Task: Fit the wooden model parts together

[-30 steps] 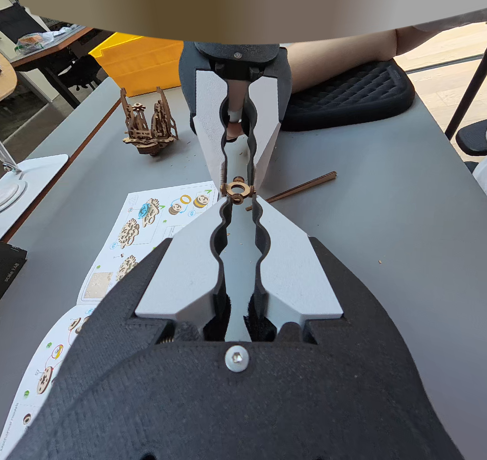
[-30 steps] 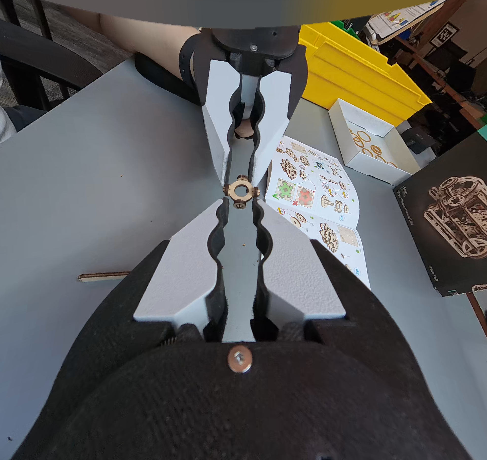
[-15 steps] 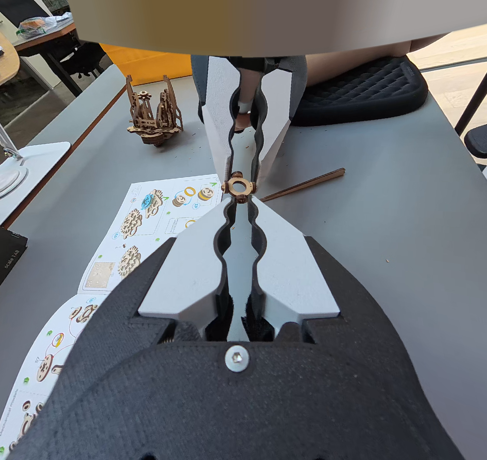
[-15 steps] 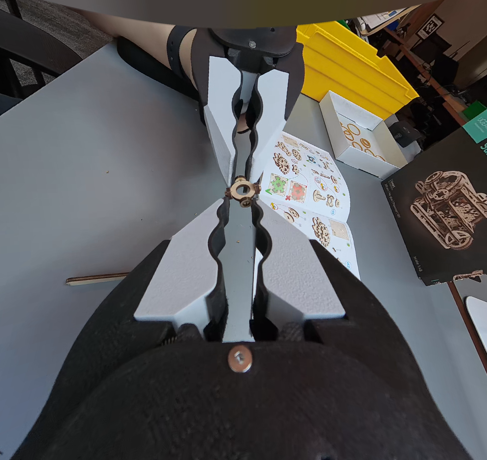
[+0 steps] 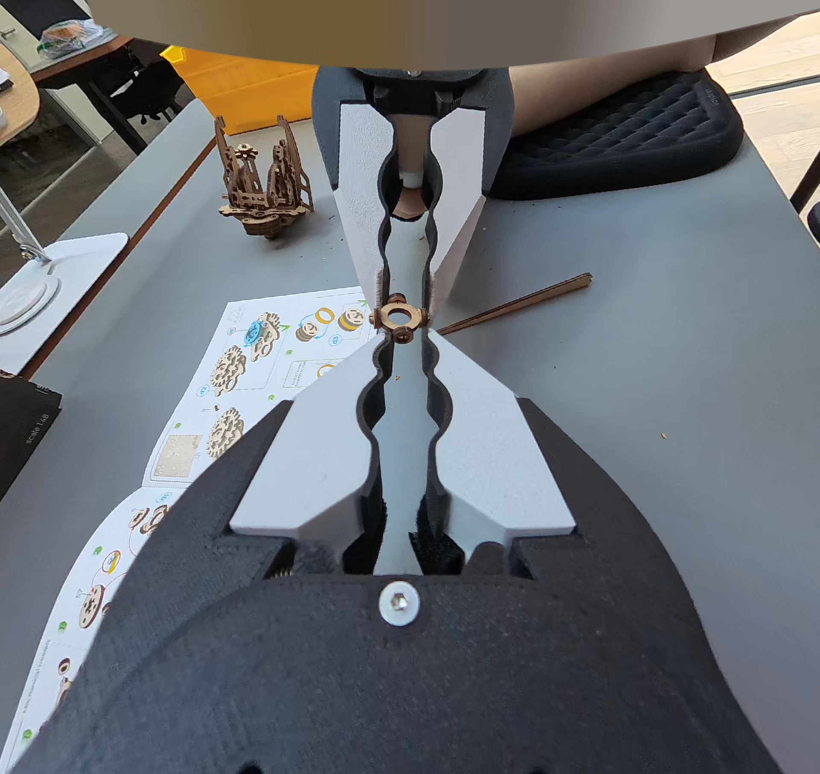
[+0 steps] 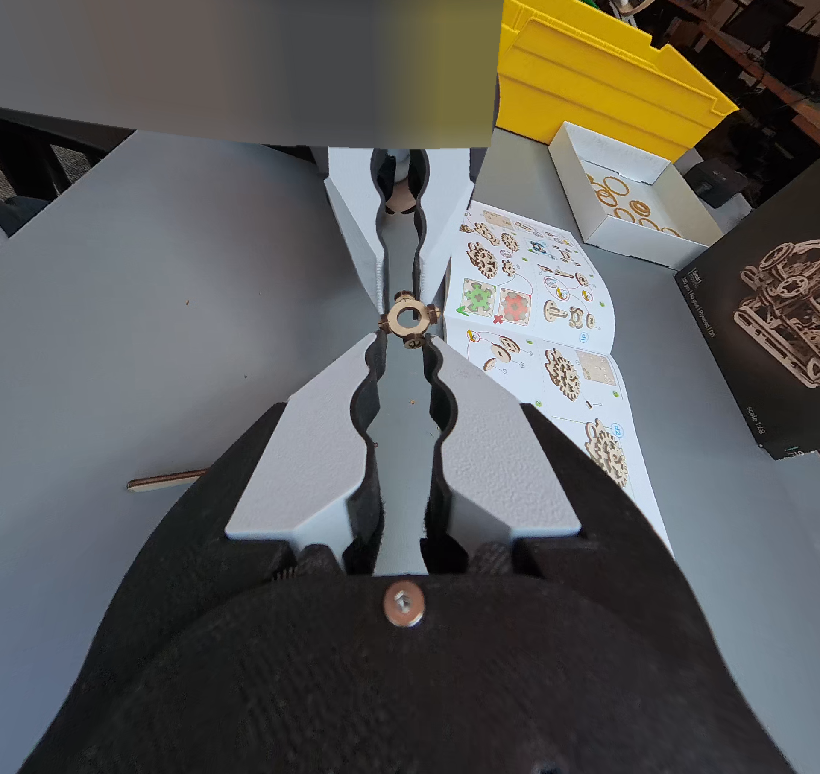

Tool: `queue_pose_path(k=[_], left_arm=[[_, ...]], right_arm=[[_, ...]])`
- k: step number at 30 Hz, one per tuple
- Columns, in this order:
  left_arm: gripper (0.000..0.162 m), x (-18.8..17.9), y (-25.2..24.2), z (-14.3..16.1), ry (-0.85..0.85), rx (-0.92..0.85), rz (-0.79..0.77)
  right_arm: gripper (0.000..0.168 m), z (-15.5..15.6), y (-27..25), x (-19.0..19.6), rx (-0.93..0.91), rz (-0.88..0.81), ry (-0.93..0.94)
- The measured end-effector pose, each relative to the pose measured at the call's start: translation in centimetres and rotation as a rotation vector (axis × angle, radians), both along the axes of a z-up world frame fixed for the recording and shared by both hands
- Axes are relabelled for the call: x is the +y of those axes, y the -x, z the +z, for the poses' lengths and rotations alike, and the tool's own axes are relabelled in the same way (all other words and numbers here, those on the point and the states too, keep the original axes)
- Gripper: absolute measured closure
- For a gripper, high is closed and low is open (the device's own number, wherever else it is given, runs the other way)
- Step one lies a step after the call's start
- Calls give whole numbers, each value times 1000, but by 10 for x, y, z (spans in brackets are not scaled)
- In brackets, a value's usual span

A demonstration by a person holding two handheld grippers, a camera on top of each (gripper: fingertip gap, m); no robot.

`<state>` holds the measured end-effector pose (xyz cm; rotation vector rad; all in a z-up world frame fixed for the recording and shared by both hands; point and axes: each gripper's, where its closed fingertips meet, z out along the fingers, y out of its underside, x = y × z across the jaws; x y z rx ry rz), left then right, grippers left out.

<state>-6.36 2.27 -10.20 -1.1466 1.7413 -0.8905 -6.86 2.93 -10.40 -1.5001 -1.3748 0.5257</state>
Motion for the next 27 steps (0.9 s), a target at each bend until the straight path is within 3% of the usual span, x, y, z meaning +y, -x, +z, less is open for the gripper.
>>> queue_pose_path(k=[5, 13, 27], left_arm=[[156, -1, 0, -1, 7, 10, -11], [156, -7, 3, 0, 151, 20, -61], [156, -10, 3, -9, 107, 61, -81]], right_arm=[[153, -3, 0, 0, -21, 2, -16], [144, 8, 0, -3, -8, 30, -108], [147, -3, 4, -9, -88, 54, -124]])
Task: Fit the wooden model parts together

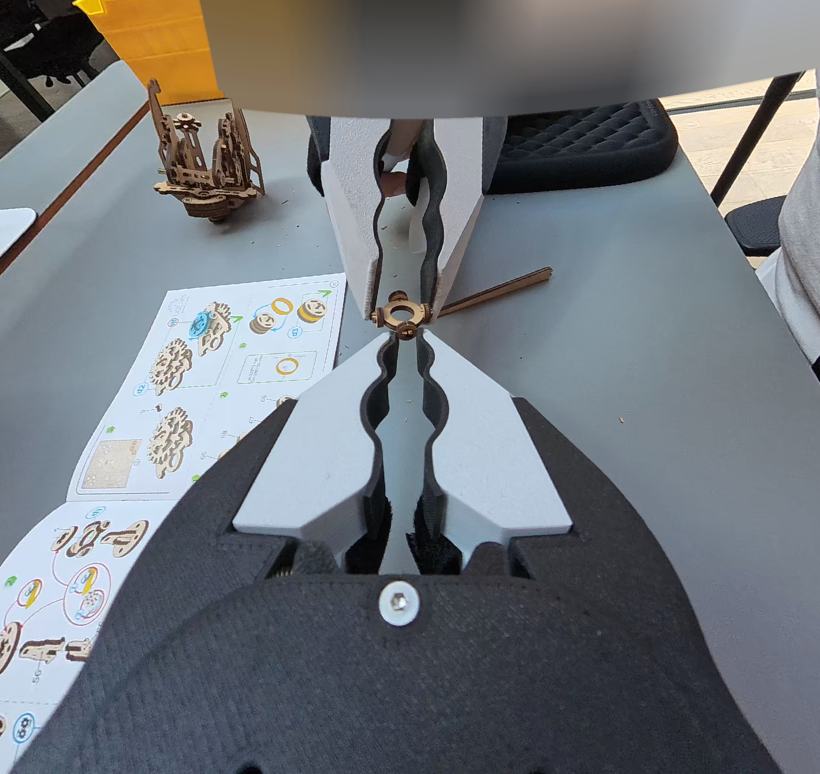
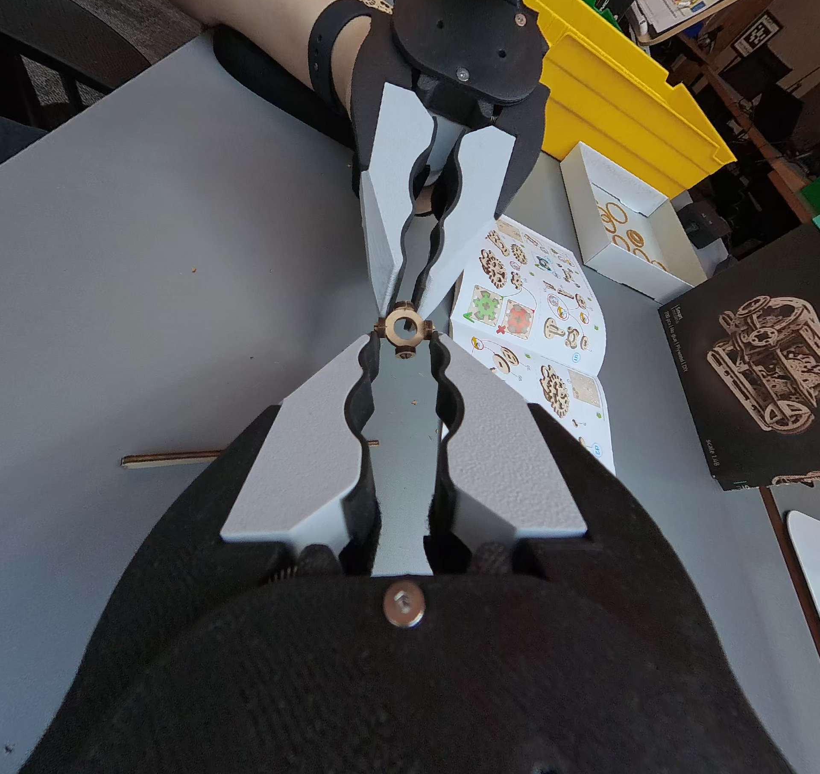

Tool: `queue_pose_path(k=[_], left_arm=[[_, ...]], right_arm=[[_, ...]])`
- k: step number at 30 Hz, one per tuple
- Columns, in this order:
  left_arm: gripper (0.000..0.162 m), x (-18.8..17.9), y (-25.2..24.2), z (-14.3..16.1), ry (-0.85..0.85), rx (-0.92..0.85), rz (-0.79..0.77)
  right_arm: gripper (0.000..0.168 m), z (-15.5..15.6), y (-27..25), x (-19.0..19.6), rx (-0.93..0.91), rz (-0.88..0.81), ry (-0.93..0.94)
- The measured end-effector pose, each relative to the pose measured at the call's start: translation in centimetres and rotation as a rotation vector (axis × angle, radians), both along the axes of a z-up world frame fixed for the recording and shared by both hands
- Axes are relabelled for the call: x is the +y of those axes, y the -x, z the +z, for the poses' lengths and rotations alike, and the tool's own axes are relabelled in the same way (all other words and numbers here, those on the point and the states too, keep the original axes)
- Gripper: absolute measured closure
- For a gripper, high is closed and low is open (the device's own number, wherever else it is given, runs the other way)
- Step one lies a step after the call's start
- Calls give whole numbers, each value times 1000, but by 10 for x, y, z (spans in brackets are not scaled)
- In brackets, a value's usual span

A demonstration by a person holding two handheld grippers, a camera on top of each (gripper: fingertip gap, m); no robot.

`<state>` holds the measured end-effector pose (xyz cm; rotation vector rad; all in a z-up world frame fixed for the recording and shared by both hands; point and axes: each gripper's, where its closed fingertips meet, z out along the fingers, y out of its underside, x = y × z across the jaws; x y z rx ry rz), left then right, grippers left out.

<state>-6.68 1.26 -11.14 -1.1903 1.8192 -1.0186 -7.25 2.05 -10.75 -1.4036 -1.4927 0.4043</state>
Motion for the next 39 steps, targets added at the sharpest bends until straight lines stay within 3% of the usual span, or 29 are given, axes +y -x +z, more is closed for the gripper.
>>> queue_pose_path(k=[8, 14, 39], left_arm=[[153, 1, -1, 5, 155, 1, 12], [155, 3, -1, 0, 80, 13, 22], [156, 6, 0, -6, 43, 29, 20]], right_arm=[[147, 1, 0, 5, -24, -34, -60], [147, -5, 0, 7, -78, -53, -87], [147, -10, 0, 10, -97, -81, -70]])
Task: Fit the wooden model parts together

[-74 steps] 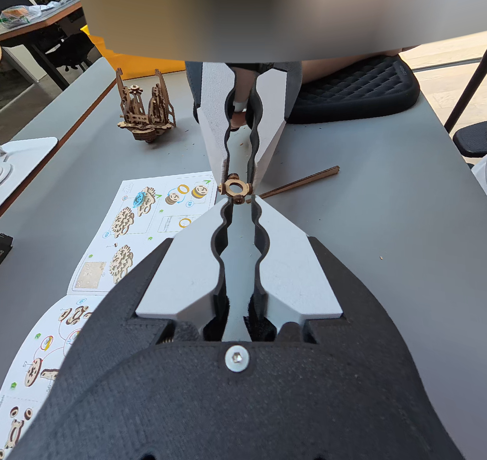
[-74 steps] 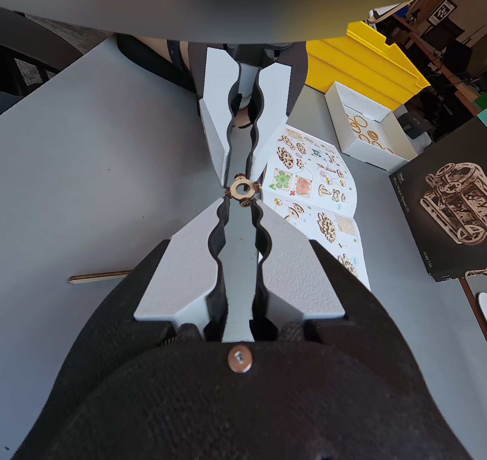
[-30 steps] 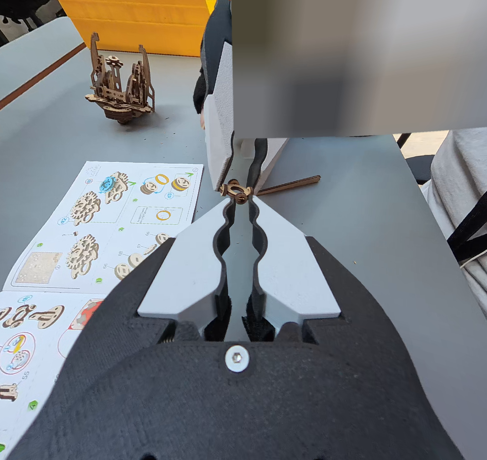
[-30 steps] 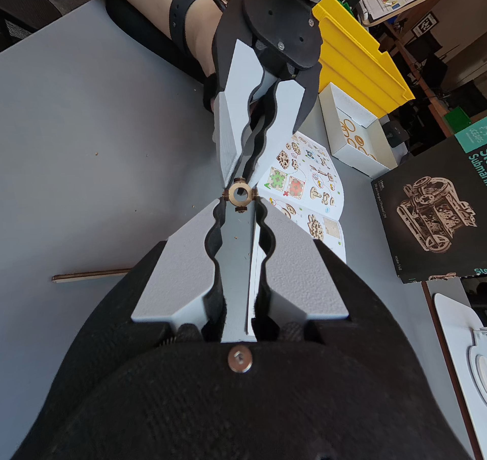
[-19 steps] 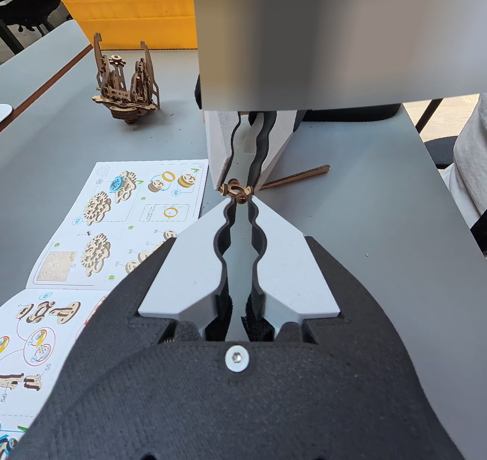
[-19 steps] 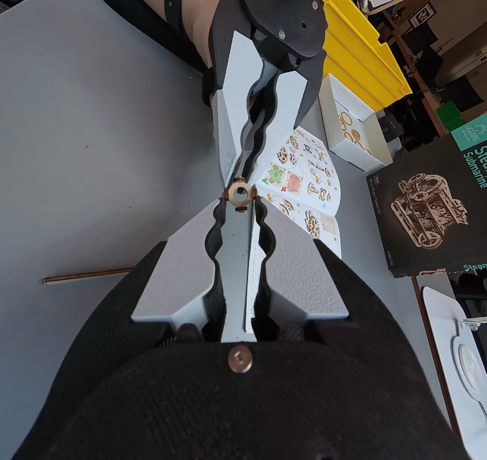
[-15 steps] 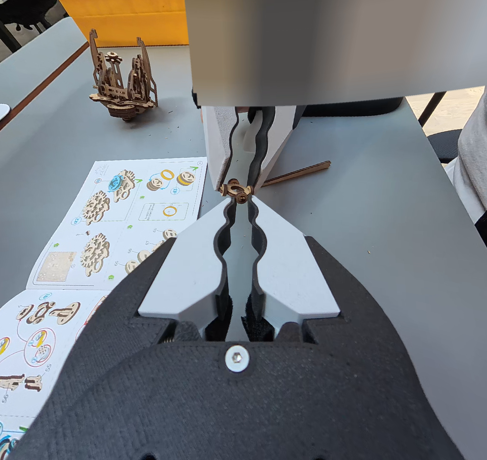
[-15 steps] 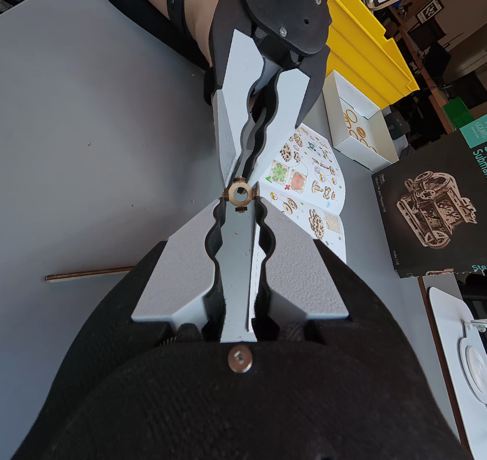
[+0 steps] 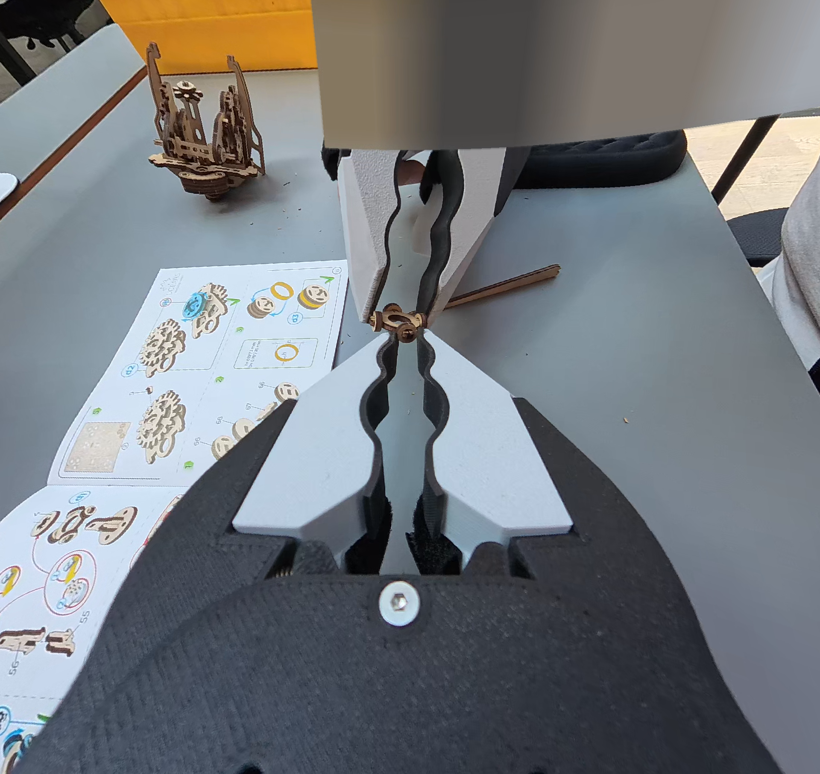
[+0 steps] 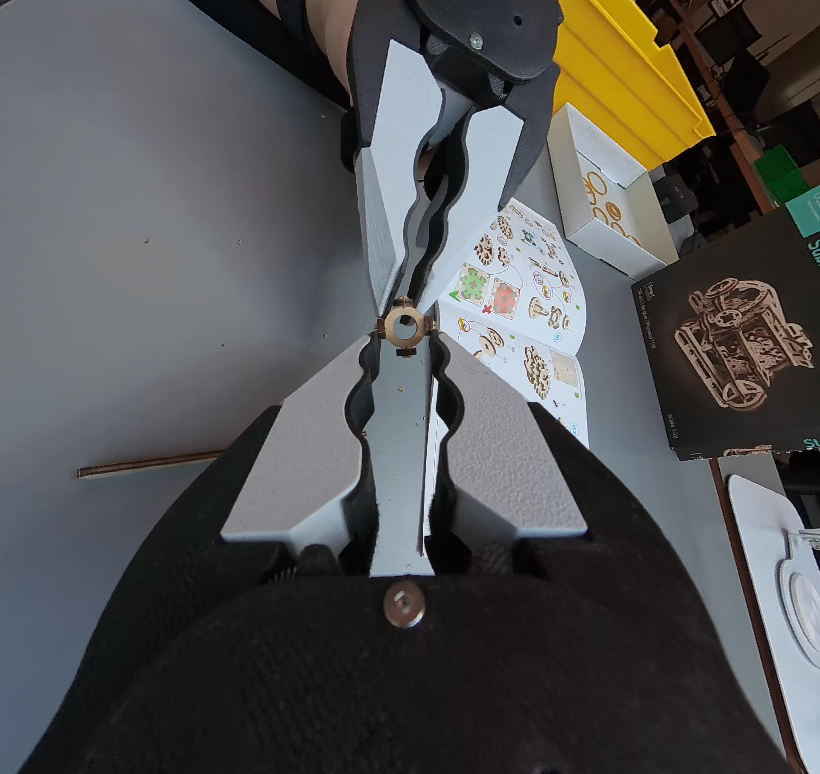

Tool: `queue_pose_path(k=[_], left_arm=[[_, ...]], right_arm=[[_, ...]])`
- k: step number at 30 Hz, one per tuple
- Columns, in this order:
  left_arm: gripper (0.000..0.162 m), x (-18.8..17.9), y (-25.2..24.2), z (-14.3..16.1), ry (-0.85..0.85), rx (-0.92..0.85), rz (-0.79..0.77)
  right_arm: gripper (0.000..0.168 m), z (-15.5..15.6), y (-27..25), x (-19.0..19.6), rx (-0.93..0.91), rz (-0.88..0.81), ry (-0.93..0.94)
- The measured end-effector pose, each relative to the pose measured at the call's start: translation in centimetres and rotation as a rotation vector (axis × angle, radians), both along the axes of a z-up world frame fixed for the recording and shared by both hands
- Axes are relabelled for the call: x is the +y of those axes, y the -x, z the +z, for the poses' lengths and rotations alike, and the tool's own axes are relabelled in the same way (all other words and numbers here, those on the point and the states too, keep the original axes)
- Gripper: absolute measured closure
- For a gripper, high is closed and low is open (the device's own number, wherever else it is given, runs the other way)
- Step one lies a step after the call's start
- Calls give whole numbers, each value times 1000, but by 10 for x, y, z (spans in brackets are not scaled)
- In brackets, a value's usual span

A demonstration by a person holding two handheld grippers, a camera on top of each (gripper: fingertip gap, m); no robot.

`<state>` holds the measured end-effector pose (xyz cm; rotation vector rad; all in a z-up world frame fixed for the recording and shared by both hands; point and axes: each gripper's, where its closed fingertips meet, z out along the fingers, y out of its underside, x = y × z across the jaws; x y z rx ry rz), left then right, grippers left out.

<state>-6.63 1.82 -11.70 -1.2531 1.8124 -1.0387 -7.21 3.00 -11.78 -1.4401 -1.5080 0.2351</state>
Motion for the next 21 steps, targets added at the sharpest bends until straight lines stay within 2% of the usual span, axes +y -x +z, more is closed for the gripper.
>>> queue_pose_path(k=[6, 9, 11, 17, 21], left_arm=[[153, 1, 0, 2, -14, -6, 13], [134, 8, -1, 2, -68, -6, 56], [128, 9, -3, 3, -105, -14, 70], [137, 9, -4, -1, -252, -23, 73], [140, 9, -4, -3, -275, -18, 77]], right_arm=[[148, 0, -1, 1, -5, -7, 12], [148, 1, -3, 5, 2, -34, 19], [148, -1, -3, 6, 2, -43, 29], [147, -6, -3, 6, -15, -52, 41], [147, -4, -2, 5, 4, -48, 58]])
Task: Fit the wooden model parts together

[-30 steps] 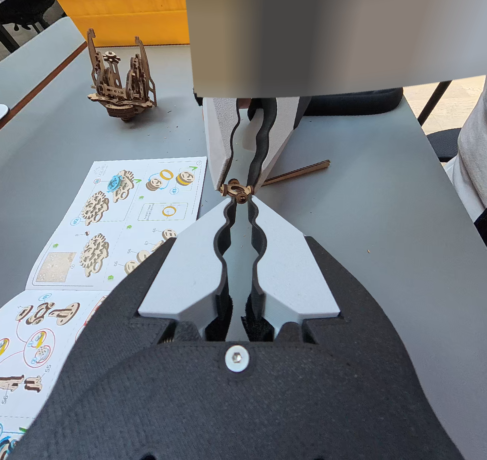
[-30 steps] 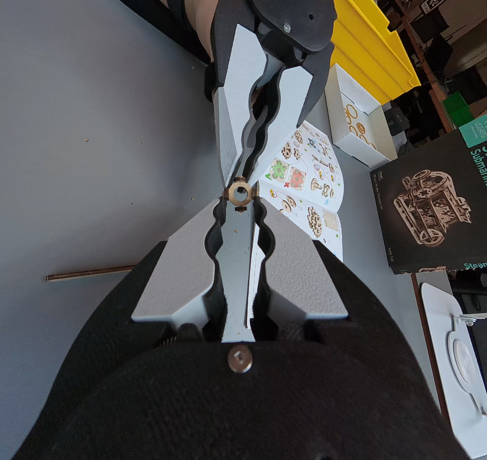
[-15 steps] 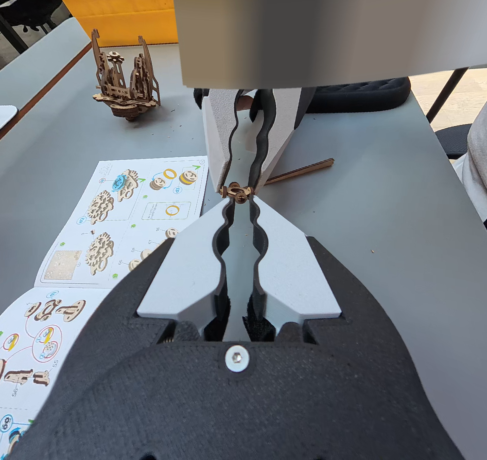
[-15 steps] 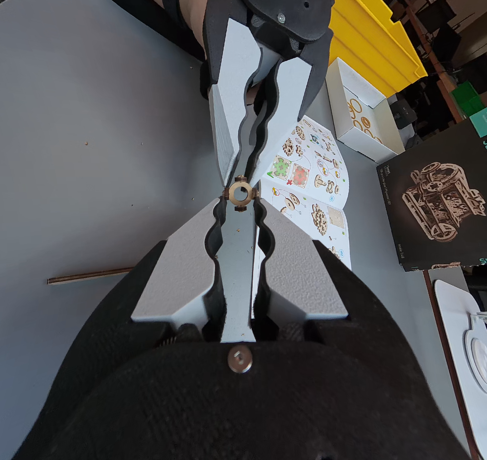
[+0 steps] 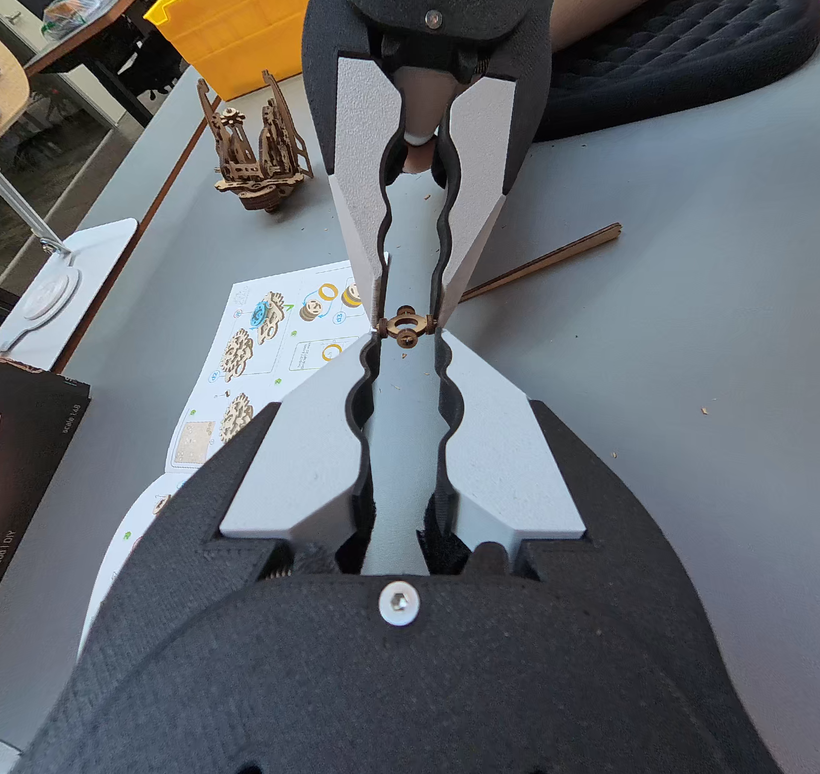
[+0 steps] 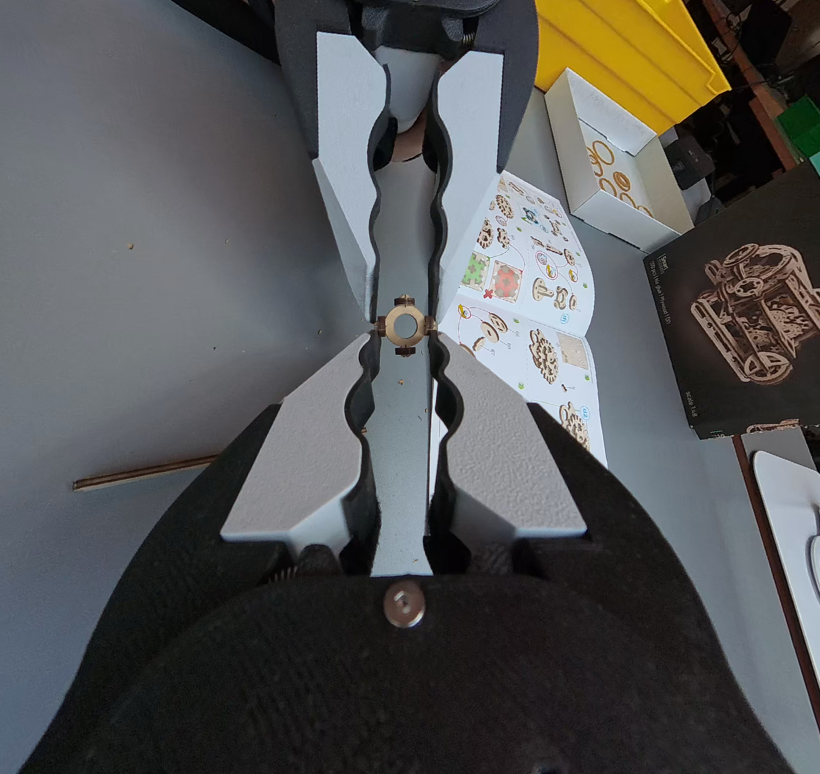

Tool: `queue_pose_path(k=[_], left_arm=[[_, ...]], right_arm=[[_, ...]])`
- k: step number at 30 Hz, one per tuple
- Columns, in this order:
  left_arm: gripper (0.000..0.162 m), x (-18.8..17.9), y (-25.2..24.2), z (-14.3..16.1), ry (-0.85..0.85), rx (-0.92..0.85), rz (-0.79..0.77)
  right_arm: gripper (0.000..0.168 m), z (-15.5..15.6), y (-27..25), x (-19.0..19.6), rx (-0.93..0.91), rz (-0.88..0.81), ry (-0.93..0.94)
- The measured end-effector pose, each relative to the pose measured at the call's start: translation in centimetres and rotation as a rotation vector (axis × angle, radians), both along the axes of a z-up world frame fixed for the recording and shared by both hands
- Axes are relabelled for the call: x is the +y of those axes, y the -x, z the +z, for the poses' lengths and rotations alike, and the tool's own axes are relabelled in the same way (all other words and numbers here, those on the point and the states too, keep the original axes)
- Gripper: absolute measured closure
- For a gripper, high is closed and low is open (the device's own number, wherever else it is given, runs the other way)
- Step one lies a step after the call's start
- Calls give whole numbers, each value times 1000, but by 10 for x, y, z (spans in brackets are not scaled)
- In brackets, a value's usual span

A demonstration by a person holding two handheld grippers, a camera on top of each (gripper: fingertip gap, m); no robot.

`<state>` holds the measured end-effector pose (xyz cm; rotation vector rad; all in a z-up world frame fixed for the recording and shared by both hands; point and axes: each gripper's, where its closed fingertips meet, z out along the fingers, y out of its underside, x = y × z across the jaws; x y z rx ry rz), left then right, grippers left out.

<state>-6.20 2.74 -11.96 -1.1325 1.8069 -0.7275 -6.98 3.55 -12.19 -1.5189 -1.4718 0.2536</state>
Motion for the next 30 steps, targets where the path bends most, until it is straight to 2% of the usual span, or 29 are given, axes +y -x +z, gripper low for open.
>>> queue_pose_path(k=[30], left_arm=[[142, -3, 2, 1, 30, 9, -11]], right_arm=[[148, -1, 1, -3, -28, -5, 4]])
